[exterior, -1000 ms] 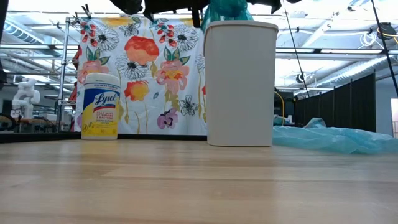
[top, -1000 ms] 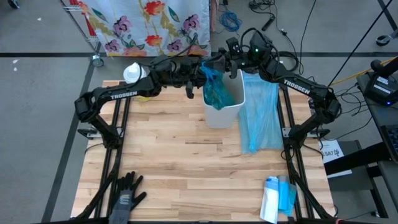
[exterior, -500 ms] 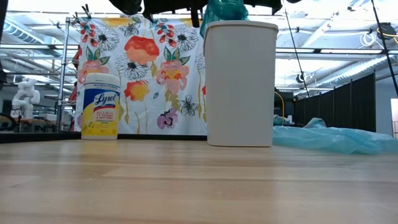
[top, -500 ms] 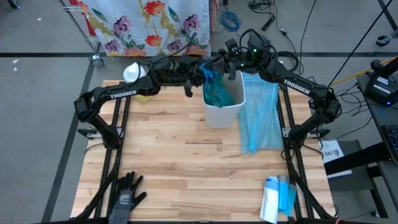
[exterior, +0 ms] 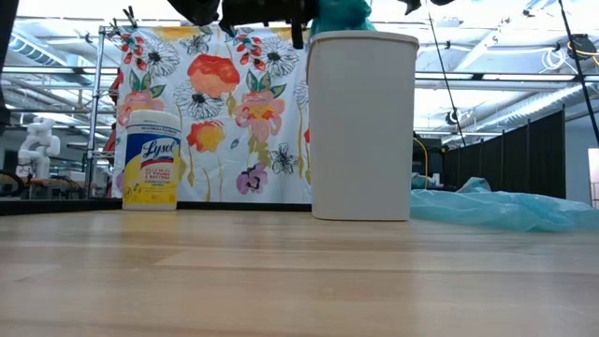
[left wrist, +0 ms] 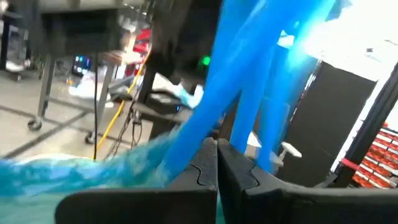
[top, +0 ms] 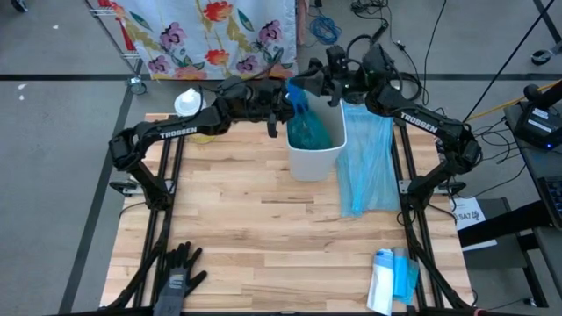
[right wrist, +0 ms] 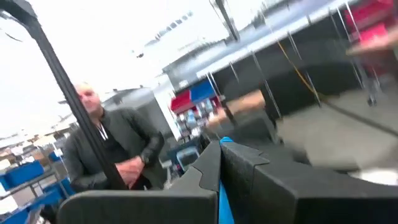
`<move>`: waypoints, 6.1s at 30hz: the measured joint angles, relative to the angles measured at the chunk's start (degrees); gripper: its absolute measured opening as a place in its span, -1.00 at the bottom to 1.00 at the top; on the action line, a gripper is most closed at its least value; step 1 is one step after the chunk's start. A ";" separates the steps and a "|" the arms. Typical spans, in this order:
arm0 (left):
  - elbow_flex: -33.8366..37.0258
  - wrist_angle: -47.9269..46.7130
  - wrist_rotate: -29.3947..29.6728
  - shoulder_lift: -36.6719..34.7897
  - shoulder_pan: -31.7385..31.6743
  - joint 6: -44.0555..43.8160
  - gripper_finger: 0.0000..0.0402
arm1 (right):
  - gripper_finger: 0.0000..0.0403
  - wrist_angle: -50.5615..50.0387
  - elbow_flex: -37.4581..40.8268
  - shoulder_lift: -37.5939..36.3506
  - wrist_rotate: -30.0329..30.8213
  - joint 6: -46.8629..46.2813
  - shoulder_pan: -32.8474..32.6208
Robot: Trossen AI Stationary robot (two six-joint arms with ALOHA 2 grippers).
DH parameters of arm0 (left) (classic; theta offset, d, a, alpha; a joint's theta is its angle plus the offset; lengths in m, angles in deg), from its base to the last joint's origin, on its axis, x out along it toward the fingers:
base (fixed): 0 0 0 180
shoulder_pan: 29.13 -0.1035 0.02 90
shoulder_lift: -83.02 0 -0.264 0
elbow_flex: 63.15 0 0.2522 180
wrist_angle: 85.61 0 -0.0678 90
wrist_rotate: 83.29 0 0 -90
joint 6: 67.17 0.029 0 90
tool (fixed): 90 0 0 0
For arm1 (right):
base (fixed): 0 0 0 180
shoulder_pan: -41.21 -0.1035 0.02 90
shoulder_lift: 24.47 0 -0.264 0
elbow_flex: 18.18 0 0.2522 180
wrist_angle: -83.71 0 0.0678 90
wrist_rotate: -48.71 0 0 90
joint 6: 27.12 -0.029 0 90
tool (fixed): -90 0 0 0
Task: Place trash/remove bag and relplace
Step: Remove the trash bag from the trash bin
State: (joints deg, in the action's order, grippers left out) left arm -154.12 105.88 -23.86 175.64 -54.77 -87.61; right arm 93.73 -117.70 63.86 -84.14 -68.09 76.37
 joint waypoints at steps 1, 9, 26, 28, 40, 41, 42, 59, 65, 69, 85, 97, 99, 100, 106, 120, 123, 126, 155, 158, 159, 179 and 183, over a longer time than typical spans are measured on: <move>0.00 -0.56 0.06 0.06 -0.16 -0.03 -1.00 | -1.00 1.96 0.00 0.00 0.31 -0.88 0.00; 0.02 -2.64 0.61 0.09 -0.27 0.12 -1.00 | -1.00 8.34 -1.25 -0.02 2.39 -4.39 0.00; 0.04 -2.38 -0.82 0.09 -0.95 -0.21 -1.00 | -1.00 -14.13 -3.26 -0.07 -6.30 1.86 1.24; 0.04 -2.27 -1.10 0.09 -1.05 -0.23 -1.00 | -0.98 -15.17 -3.26 -0.07 -8.20 2.92 1.50; 0.09 -1.96 -3.81 -2.68 -2.51 -0.21 -1.00 | -0.77 -24.95 -3.23 -0.07 -9.34 9.16 2.40; 0.02 -1.77 -3.86 -2.80 -2.53 -0.21 -1.00 | -0.76 -25.00 -3.23 -0.07 -9.12 9.29 2.64; 0.00 -1.67 -3.94 -2.80 -2.73 -0.25 -1.00 | -0.74 -25.09 -3.23 -0.07 -9.12 9.30 2.79; 0.07 -2.41 -3.87 -2.58 -2.94 -0.36 -1.00 | -0.60 -28.98 -3.23 -0.06 -4.79 14.94 1.46; 0.07 -2.51 -3.87 -2.58 -2.83 -0.27 -1.00 | -0.60 -28.63 -3.23 0.30 -4.33 15.69 -0.05; 0.07 -2.60 -3.75 -2.58 -2.89 -0.28 -1.00 | -0.60 -28.45 -3.28 0.52 -1.65 17.77 -0.96; 0.09 -5.93 -1.31 -2.49 -2.83 -0.21 -1.00 | -0.60 -28.63 -3.28 1.55 1.97 25.19 -3.45; 0.09 -8.74 2.86 -2.49 -2.17 -0.19 -1.00 | -0.60 -28.21 -3.26 2.62 3.99 23.86 -3.79; 0.09 -9.34 4.03 -2.49 -2.11 -0.16 -1.00 | -0.60 -28.12 -3.30 2.97 4.06 23.55 -3.98; 0.09 -9.84 4.09 -2.52 -2.12 -0.15 -1.00 | -0.60 -28.22 -3.30 3.03 4.10 23.50 -3.98; 0.09 -10.91 6.37 -2.60 -1.98 -0.10 -1.00 | -0.70 -28.39 -3.30 3.08 4.86 23.46 -4.31; 0.07 -11.56 7.74 -2.55 -1.60 -0.13 -1.00 | -1.00 -28.97 -3.18 1.94 3.74 21.70 -2.72; 0.07 -11.56 7.74 -2.52 -1.60 -0.14 -1.00 | -1.00 -28.93 -3.10 1.00 3.82 21.54 -2.28; 0.07 -11.56 7.71 -2.52 -1.60 -0.12 -1.00 | -1.00 -28.40 -3.17 0.35 3.83 21.58 -1.95; -0.07 -11.62 7.96 -1.95 -1.12 -0.19 -1.00 | -1.00 -14.20 -11.91 0.24 4.06 16.24 -1.62; 0.05 -12.59 8.12 -1.71 -1.08 -0.23 -1.00 | -1.00 -13.68 -12.15 -0.05 4.48 16.03 -1.44; 0.07 -12.57 8.08 -1.71 -1.07 -0.25 -1.00 | -1.00 -13.72 -12.17 -0.07 4.54 15.47 -1.36; 0.07 -23.52 6.75 -14.63 -1.28 -9.87 -1.00 | -1.00 -21.79 -12.04 -0.43 2.01 9.25 2.24; 0.07 -32.16 8.49 -18.23 -1.01 -12.26 -1.00 | -1.00 -21.36 -12.04 -1.86 2.16 7.79 3.85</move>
State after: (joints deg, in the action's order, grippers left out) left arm -154.05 73.72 -15.37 157.40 -55.79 -99.87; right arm 72.38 -129.74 62.00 -81.98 -60.31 80.22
